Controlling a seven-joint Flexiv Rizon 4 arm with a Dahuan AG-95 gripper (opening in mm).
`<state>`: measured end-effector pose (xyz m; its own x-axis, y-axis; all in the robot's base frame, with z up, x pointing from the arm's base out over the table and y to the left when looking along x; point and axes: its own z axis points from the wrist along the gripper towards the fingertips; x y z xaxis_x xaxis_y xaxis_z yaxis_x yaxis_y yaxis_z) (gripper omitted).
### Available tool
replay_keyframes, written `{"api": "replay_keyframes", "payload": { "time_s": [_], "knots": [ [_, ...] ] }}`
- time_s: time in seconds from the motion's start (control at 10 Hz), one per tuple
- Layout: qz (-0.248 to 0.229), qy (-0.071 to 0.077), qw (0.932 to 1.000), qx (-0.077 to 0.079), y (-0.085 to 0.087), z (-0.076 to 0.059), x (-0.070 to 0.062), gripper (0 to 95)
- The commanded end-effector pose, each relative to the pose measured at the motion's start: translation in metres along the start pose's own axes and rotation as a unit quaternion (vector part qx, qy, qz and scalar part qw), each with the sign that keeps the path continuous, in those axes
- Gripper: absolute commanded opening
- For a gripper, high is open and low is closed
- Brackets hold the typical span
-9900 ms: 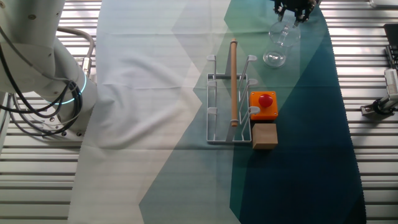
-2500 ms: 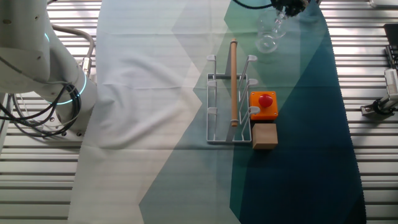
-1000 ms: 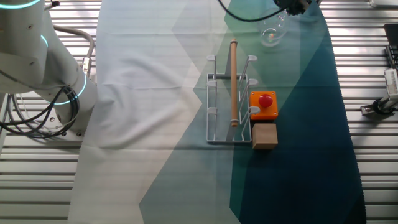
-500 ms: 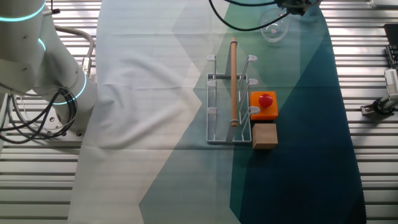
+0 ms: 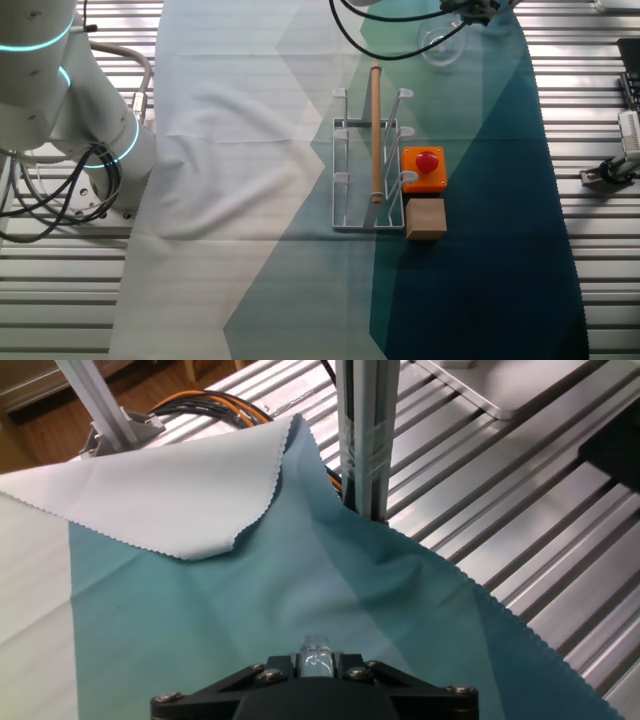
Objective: Put the cup on the cup rack
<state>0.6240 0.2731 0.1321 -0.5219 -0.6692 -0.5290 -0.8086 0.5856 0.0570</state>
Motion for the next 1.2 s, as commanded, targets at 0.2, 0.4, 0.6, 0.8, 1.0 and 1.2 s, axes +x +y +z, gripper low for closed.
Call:
{"api": "replay_keyframes", "payload": {
  "time_s": [0.2,0.4,0.6,0.8,1.0,1.2],
  "knots": [
    [-0.003,0.007,1.0,0.004,-0.0009,0.0003,0.0003,0.0],
    [-0.008,0.007,0.9999,0.006,-0.0009,0.0003,0.0002,0.0],
    [-0.016,0.007,0.9998,0.007,-0.001,0.0004,0.0002,0.0],
    [-0.019,0.0,0.9998,0.008,-0.001,0.0005,0.0002,0.0],
    [-0.024,-0.007,0.9997,0.008,-0.001,0.0005,0.0002,0.0],
    [-0.021,-0.008,0.9997,0.008,-0.001,0.0005,0.0002,0.0]
  ]
}}
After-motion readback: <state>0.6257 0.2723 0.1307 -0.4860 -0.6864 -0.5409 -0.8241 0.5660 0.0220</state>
